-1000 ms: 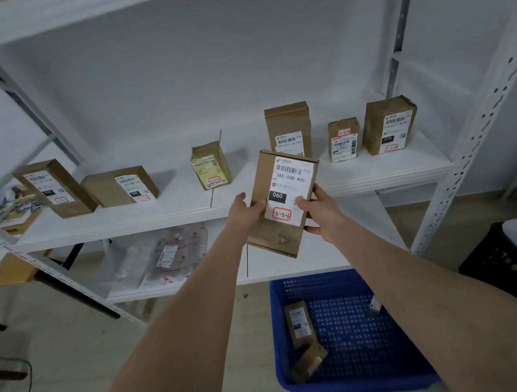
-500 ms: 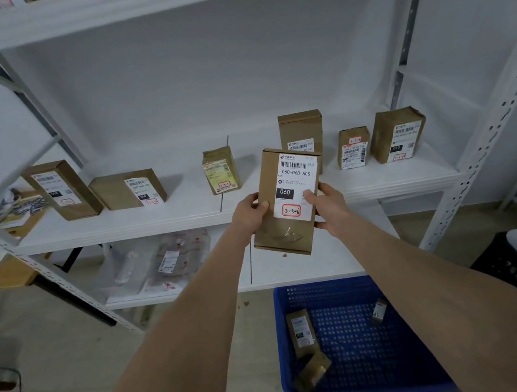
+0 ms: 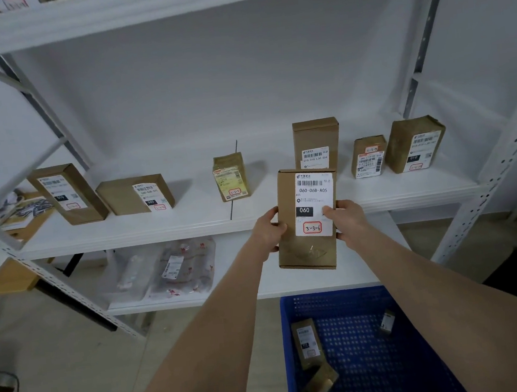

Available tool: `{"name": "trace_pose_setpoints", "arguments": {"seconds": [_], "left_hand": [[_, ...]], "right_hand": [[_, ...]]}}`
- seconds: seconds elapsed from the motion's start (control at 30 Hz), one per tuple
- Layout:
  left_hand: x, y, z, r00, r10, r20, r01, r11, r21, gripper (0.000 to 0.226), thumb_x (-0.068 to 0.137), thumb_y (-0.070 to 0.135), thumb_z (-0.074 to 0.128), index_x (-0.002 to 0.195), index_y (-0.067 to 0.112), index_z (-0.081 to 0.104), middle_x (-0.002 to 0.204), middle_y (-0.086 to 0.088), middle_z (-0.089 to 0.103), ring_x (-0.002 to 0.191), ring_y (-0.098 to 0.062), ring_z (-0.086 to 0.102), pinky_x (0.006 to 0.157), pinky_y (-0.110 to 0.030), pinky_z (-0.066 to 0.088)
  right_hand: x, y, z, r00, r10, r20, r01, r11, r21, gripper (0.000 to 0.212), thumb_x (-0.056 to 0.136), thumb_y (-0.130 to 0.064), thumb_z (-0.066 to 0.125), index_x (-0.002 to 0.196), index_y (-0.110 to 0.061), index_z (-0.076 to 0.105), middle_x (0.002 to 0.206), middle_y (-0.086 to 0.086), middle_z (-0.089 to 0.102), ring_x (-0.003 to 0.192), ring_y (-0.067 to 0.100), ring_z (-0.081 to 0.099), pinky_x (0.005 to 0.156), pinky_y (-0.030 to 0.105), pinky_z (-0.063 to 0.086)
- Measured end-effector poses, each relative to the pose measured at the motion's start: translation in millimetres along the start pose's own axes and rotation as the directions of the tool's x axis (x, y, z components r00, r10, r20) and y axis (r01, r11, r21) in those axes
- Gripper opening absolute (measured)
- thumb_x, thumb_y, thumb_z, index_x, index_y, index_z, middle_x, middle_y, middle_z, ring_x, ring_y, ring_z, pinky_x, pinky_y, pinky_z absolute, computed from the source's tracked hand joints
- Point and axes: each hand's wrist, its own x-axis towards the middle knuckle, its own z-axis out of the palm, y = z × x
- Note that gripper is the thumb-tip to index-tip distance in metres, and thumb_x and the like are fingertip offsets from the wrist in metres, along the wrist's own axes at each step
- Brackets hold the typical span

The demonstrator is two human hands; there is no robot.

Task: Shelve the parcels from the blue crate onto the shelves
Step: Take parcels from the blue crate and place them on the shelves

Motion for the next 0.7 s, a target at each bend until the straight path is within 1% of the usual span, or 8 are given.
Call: {"name": "trace_pose_setpoints", "arguments": {"seconds": [0.1, 0.2, 0.3, 0.37, 0.5, 0.6, 0.67, 0.7], "left_hand": [[8, 5, -1, 1.000, -0.002, -0.019, 0.002, 1.000, -0.017, 0.054, 0.099, 0.009, 0.044, 0.148, 0.027, 0.028, 0.138, -0.010, 0.051, 0.127, -0.033, 0.047, 0.102, -0.054, 0.043], [19, 11, -9, 0.997, 0.015, -0.070, -0.019, 0.999, -0.050, 0.056, 0.099, 0.008, 0.042, 0.148, 0.028, 0.027, 0.135, -0.008, 0.054, 0.124, -0.031, 0.049, 0.099, -0.051, 0.046], [34, 18, -20, 0.989, 0.063, -0.134, -0.071, 0.996, -0.058, 0.058, 0.097, 0.005, 0.042, 0.147, 0.031, 0.030, 0.125, -0.005, 0.059, 0.113, -0.027, 0.054, 0.093, -0.047, 0.050], [46, 23, -26, 0.978, 0.097, -0.184, -0.105, 0.994, -0.032, 0.061, 0.094, 0.004, 0.043, 0.147, 0.031, 0.030, 0.127, -0.008, 0.059, 0.112, -0.028, 0.056, 0.095, -0.048, 0.050], [68, 33, -40, 0.959, 0.155, -0.238, -0.155, 0.988, 0.018, 0.064, 0.093, 0.001, 0.042, 0.149, 0.027, 0.026, 0.116, -0.012, 0.061, 0.106, -0.027, 0.058, 0.091, -0.036, 0.051], [93, 37, -53, 0.964, 0.161, -0.211, -0.166, 0.986, -0.009, 0.065, 0.093, -0.002, 0.040, 0.149, 0.028, 0.026, 0.123, -0.013, 0.061, 0.112, -0.030, 0.058, 0.097, -0.042, 0.049], [109, 35, -61, 0.965, 0.164, -0.207, -0.170, 0.985, -0.012, 0.065, 0.093, -0.003, 0.039, 0.149, 0.028, 0.027, 0.125, -0.012, 0.061, 0.114, -0.029, 0.058, 0.098, -0.039, 0.049], [117, 33, -65, 0.962, 0.175, -0.210, -0.180, 0.984, -0.004, 0.066, 0.093, -0.004, 0.039, 0.149, 0.028, 0.027, 0.126, -0.012, 0.061, 0.114, -0.028, 0.058, 0.096, -0.036, 0.048]], "right_hand": [[10, -9, 4, 0.999, -0.038, 0.022, 0.038, 0.999, -0.006, 0.037, 0.093, -0.011, 0.061, 0.128, -0.008, 0.050, 0.119, 0.011, 0.064, 0.092, 0.026, 0.064, 0.078, 0.039, 0.053], [19, -20, 13, 0.994, -0.091, 0.059, 0.090, 0.996, 0.018, 0.032, 0.091, -0.010, 0.062, 0.121, -0.013, 0.053, 0.119, 0.009, 0.065, 0.098, 0.027, 0.065, 0.078, 0.038, 0.055], [28, -29, 27, 0.984, -0.159, 0.076, 0.161, 0.987, -0.026, 0.031, 0.091, -0.015, 0.063, 0.118, -0.024, 0.053, 0.122, 0.006, 0.064, 0.105, 0.028, 0.064, 0.087, 0.044, 0.055], [32, -34, 36, 0.975, -0.208, 0.076, 0.211, 0.977, -0.032, 0.041, 0.090, -0.013, 0.063, 0.127, -0.024, 0.051, 0.123, 0.006, 0.063, 0.107, 0.028, 0.063, 0.091, 0.046, 0.053], [45, -46, 61, 0.959, -0.277, 0.052, 0.280, 0.958, -0.060, 0.050, 0.091, -0.003, 0.060, 0.136, -0.019, 0.045, 0.128, 0.005, 0.061, 0.114, 0.025, 0.060, 0.093, 0.037, 0.051], [62, -51, 81, 0.953, -0.302, 0.023, 0.303, 0.949, -0.094, 0.051, 0.091, 0.002, 0.058, 0.136, -0.018, 0.044, 0.130, 0.006, 0.060, 0.119, 0.025, 0.058, 0.090, 0.030, 0.051], [76, -52, 95, 0.951, -0.310, -0.001, 0.308, 0.946, -0.104, 0.054, 0.089, 0.004, 0.059, 0.136, -0.017, 0.044, 0.130, 0.005, 0.060, 0.117, 0.023, 0.059, 0.083, 0.023, 0.048], [82, -52, 102, 0.949, -0.314, -0.013, 0.311, 0.945, -0.099, 0.055, 0.087, 0.006, 0.060, 0.136, -0.016, 0.044, 0.130, 0.005, 0.061, 0.116, 0.022, 0.060, 0.084, 0.023, 0.048]]}}
